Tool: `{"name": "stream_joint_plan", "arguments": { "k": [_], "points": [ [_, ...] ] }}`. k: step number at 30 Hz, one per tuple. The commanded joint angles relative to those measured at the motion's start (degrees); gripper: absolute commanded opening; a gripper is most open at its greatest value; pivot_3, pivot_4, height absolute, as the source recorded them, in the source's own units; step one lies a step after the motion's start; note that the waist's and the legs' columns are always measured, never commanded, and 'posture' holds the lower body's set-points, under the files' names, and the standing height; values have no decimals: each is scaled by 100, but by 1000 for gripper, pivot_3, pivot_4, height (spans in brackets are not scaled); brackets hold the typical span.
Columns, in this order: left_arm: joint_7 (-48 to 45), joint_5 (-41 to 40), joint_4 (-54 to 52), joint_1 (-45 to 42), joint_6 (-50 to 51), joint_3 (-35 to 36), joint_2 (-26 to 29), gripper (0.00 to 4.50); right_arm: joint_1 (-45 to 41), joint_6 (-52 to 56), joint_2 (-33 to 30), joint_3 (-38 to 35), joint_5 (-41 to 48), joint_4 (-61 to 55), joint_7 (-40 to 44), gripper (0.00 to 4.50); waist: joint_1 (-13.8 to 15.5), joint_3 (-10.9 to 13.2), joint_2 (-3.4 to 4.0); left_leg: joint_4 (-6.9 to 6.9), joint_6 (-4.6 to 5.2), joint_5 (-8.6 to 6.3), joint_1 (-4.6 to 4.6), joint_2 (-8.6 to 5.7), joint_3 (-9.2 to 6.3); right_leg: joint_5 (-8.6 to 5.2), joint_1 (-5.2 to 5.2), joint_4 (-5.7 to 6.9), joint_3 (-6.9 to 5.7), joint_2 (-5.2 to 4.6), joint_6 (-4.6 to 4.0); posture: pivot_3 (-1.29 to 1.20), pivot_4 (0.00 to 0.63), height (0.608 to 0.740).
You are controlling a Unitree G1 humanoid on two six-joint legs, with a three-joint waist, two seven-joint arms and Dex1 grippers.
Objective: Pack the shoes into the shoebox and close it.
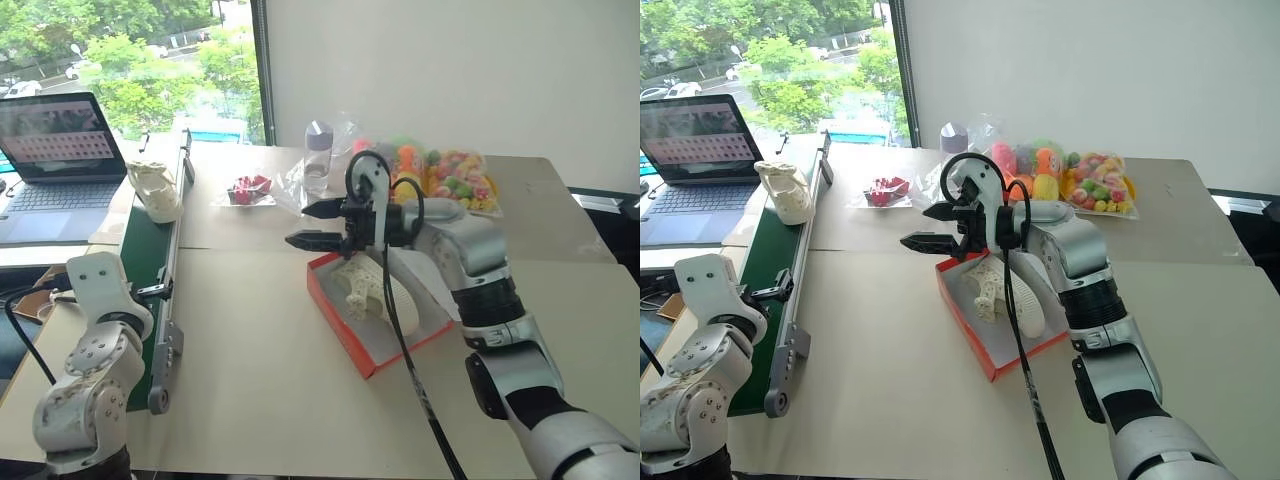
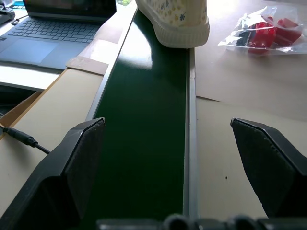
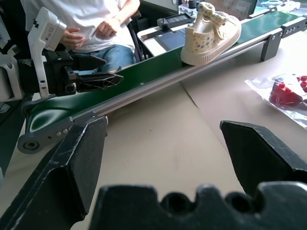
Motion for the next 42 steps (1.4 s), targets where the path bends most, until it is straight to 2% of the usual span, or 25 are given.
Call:
{"name": "stream_joint_plan", "arguments": {
  "k": [1, 13, 19, 24, 27, 31, 33, 36, 40, 42],
  "points": [
    [-48, 343, 286, -220, -350, -207, 26, 4500, 107, -99, -28, 85, -6, -336, -18, 4424, -3, 0, -1, 0, 0, 0, 0, 1, 0, -4, 0, -1, 0, 0, 7, 0, 150, 740],
    [-216, 704, 1578, -903, -1122, -402, -236, 4500, 273, 19, -223, 138, -22, -751, -107, 4424, 5, 0, -1, 0, 1, 0, -3, 0, -1, 4, 0, -3, -4, -3, 5, 0, 150, 740],
    [-100, 668, 1906, -863, -1098, -234, -599, 4500, 256, 62, -290, 69, 3, -864, -249, 4424, 7, 0, -2, 0, 1, 0, -2, 0, 0, 9, 0, -3, -4, -4, 14, 0, 150, 740],
    [-119, 586, 1878, -838, -1149, -94, -815, 3243, 166, 40, -317, -7, -21, -788, -345, 4500, 26, -2, 0, 0, 1, 0, 5, 0, -2, 8, 5, 0, -5, -5, 20, 0, 150, 740],
    [-113, 599, 1853, -892, -1180, -2, -808, 2965, 118, 25, -308, 0, -39, -719, -380, 4500, 27, -2, 1, 0, 1, 0, 7, 0, -1, -2, 7, 0, -5, -6, 8, 0, 150, 740],
    [-292, 723, 1650, -1075, -1581, -160, -662, 2928, 79, 38, -290, -10, -5, -695, -397, 4500, 34, -1, 0, 0, 0, 0, 6, 1, -2, -1, 6, 1, -7, -4, 9, 0, 150, 740],
    [-654, 824, 1414, -1205, -1863, -552, -484, 2928, -31, 228, -125, -252, 204, -609, -565, 4500, 33, 1, -3, 1, 0, 0, 2, 1, -2, -1, 5, -2, -9, -4, 9, 0, 150, 740],
    [-1275, 708, 1087, -1381, -2058, -1208, -412, 2928, -442, 938, 332, -1096, 848, -191, -1185, 4500, 59, 2, -5, 2, 0, 0, -12, 0, -5, 12, -1, -3, -13, -4, -4, 0, 150, 740],
    [-1754, 412, 840, -1904, -1913, -1919, -678, 2928, -1180, 2001, 750, -2493, 1611, 899, -2399, 4500, 92, 1, -4, 10, 5, -3, -39, -3, -8, 44, -11, -18, -16, -10, 1, 0, 150, 740],
    [-1799, 323, 796, -2050, -1853, -2036, -797, 2928, -1363, 2209, 825, -2879, 1836, 1142, -2746, 4500, 86, 1, -4, 10, 14, -6, -43, -3, -7, 45, -10, -27, -17, -10, 3, 0, 150, 740]
  ]
}}
